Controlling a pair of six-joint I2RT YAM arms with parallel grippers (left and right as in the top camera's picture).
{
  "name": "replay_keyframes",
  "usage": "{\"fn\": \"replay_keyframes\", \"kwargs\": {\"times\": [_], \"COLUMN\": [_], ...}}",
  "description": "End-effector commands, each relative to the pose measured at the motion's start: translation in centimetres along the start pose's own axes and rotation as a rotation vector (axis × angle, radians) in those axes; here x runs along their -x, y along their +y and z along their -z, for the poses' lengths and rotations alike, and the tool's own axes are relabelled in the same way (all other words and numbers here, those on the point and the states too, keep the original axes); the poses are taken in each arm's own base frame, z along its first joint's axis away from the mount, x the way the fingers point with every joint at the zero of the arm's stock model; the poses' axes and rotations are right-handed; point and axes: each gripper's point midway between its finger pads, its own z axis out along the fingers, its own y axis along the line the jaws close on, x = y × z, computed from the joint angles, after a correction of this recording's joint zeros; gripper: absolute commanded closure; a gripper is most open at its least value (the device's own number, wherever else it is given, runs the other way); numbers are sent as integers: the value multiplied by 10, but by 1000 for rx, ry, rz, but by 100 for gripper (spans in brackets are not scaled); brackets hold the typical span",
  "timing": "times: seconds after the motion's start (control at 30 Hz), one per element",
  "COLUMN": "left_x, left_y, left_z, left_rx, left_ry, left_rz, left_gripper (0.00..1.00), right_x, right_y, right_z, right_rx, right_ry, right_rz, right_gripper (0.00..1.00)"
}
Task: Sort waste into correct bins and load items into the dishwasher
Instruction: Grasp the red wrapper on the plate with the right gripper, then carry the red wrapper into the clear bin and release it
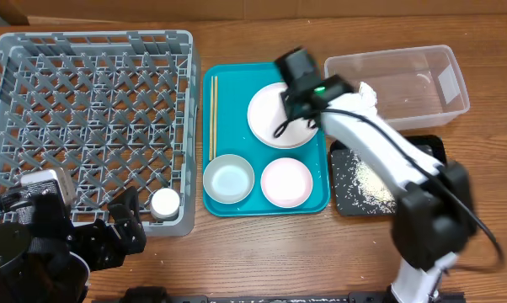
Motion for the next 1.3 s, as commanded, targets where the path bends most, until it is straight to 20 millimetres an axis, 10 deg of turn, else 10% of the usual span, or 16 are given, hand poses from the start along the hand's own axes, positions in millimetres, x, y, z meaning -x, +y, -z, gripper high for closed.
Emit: {"fn": "replay_keyframes", "kwargs": {"times": [0.0, 0.3, 0.37, 0.53, 0.77, 0.9, 1.27], "left_x": [1, 1, 1, 1, 1, 1, 1], "left_y": [-3, -3, -3, -3, -3, -3, -3], "left_z": [1, 1, 1, 1, 1, 1, 1], "left_rx": [-17, -17, -17, -17, -17, -18, -17], "left_ry": [-1, -1, -1, -1, -1, -1, -1], "left_rz": [-17, -17, -17, -17, -17, -17, -17], "left_gripper": [0, 0, 0, 0, 0, 0, 0], "right_x": [29, -17, -22, -19, -21, -62, -151], "right_y": [-54, -93, -91, -90, -39, -12, 110], "right_z": [37, -19, -19, 8, 97, 122, 88], "right_rx": [-17, 116, 163, 184, 438, 434, 471], "right_ry": [-84, 122, 151, 141, 125, 278, 364], "right_rz": [-159, -298, -307, -309, -263, -230, 10], "right_gripper": [93, 79, 62, 54, 52, 47, 49]}}
